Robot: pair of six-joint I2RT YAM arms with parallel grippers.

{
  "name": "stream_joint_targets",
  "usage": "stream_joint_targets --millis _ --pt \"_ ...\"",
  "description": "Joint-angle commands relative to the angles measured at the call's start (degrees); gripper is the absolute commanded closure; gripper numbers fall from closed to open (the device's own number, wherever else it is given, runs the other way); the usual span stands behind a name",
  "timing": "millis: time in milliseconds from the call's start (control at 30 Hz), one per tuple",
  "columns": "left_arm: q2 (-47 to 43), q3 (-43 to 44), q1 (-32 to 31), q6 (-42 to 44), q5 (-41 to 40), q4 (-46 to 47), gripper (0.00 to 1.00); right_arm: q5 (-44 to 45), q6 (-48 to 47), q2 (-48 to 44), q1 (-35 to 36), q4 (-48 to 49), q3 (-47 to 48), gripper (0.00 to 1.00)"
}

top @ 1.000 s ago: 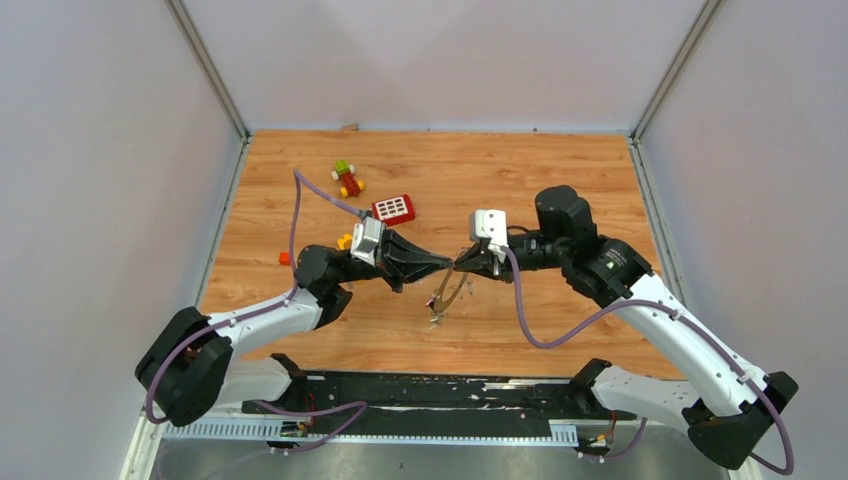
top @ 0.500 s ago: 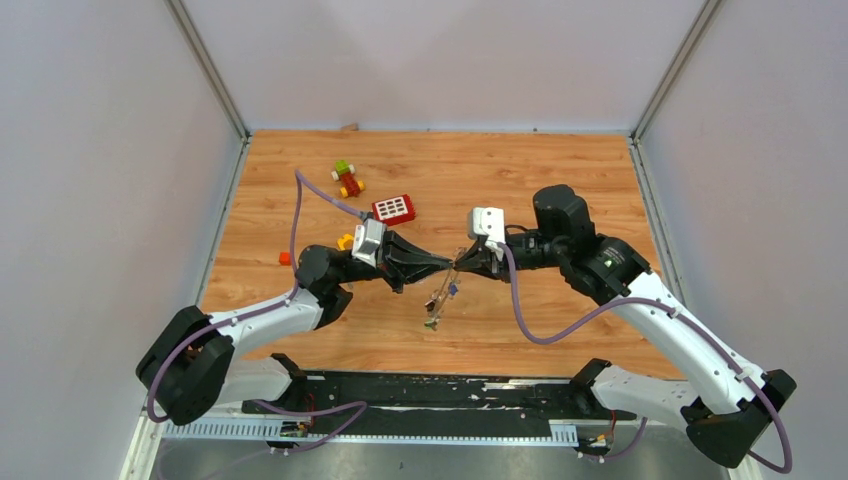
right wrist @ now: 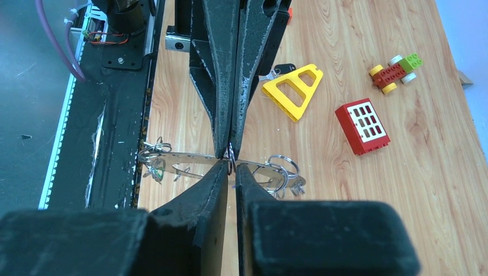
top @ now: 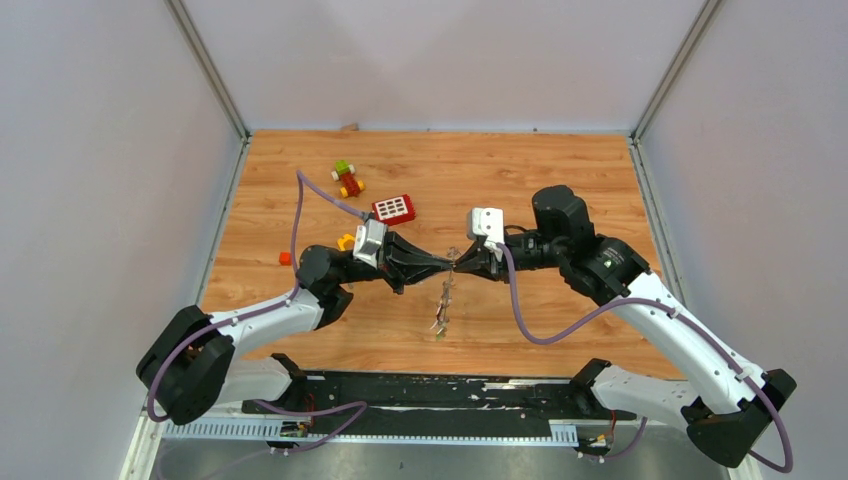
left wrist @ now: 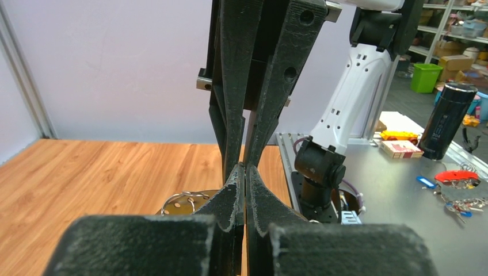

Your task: Put the keys on the keyring

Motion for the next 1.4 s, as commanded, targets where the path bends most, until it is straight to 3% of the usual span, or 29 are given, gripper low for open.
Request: stream_joint_targets --millis 0,67,267,367,533,633,833,1033,1367 --pt "-0.1 -0.1 -0.5 1.2 0.6 2.6 1.0 -1.4 0.5 -0.1 0.3 3.1 2.3 0.94" --pt "0.0 0.0 -0.5 1.4 0.6 2.4 1.0 -1.9 0.4 -0.1 0.2 3.1 2.1 0.99" --pt "-0.9 -0.2 -0.5 7.8 0.2 -2.8 0.99 -0.2 -2.2 0.1 0.3 0.1 3.6 1.0" --pt "-3.5 1.9 -0.5 17.2 -0.5 -14.5 0.82 5.0 -6.2 2.3 0.4 -7.5 8.1 1.0" --pt "-5.7 11.4 -0.5 37.2 -2.2 -45.1 0.53 13.9 -11.8 7.1 1.1 -21.1 14.9 1.0" --pt "-5.6 14.3 -0.5 42.8 -4.0 -51.1 0.45 17.9 -12.6 8.5 1.8 -24.0 17.2 1.0" --pt "-2.6 16.8 -0.5 43.6 -1.7 -50.6 0.46 23.3 -12.2 11.0 3.9 -27.9 21.6 1.0" --pt "1.6 18.6 -0.8 40.3 4.8 -46.4 0.57 24.6 -10.6 11.5 4.9 -27.5 22.7 1.0" --pt "2.8 18.1 -1.8 35.4 5.2 -41.7 0.62 24.3 -9.2 11.6 5.4 -25.1 20.2 1.0"
